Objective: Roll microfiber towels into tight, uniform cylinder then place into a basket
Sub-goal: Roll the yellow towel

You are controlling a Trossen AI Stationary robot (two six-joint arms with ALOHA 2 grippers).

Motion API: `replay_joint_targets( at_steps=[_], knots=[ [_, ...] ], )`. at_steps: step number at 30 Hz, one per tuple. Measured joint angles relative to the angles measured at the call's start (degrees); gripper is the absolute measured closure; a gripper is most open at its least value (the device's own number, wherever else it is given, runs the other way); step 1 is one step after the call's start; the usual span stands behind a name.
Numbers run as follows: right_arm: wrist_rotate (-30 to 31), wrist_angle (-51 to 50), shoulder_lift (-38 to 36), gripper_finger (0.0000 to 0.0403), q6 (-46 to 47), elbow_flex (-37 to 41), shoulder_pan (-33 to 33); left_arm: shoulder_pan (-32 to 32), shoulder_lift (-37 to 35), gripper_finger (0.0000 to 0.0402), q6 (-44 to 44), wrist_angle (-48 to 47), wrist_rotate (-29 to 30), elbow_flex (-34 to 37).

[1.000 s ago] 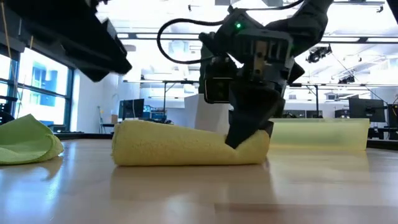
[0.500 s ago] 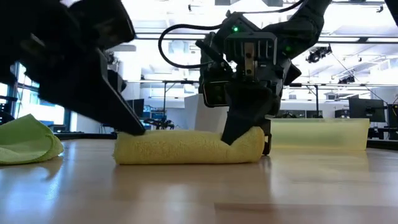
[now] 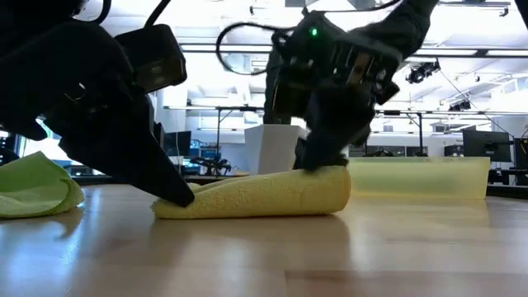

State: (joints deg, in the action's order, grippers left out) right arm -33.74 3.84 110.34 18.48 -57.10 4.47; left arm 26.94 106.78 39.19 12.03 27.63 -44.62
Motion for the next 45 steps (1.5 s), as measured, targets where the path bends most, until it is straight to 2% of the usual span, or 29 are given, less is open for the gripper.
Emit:
replay_joint_targets(
  at_steps=[3,5,9,13,17,24,29,33,45],
  knots=[
    [1.12,-3.12,-3.66,0.0253,-7.02,-0.02,-0.03,0.00,0.00,0.0293,1.76,0.00,-0.25,0.02],
    [4.70,-5.15,-6.71,0.0249,-12.26,-0.02,0.83,-0.02,0.02,0.0293,2.80,-0.01,-0.44,0.02],
    [16.26,-6.64,-11.42,0.0252,-23.34,-0.11,5.88,-0.02,0.04,0.0293,4.21,0.00,-0.63,0.04],
    [28.69,-6.14,-11.49,0.0260,-31.19,-0.09,13.35,-0.02,0.09,0.0293,5.21,-0.02,-0.74,0.04],
    [41.71,-5.53,-8.94,0.0263,-29.44,-0.11,18.04,-0.02,0.15,0.0293,5.22,-0.05,-0.89,0.07],
    [47.39,-5.19,-4.95,0.0263,-23.35,-0.11,22.04,-0.02,0.20,0.0293,5.87,-0.07,-1.04,0.11],
    [56.87,-5.00,-3.08,0.0263,-23.35,-0.11,23.12,-0.02,0.20,0.0293,6.62,-0.04,-1.07,0.13],
    [58.43,-4.83,-2.38,0.0264,-23.41,-0.12,22.22,0.00,0.20,0.0293,6.72,-0.04,-1.30,0.13],
    [49.95,-4.52,0.48,0.0252,-22.35,-0.35,18.05,-0.34,0.19,0.0293,10.24,0.65,-1.72,0.18]
  ],
)
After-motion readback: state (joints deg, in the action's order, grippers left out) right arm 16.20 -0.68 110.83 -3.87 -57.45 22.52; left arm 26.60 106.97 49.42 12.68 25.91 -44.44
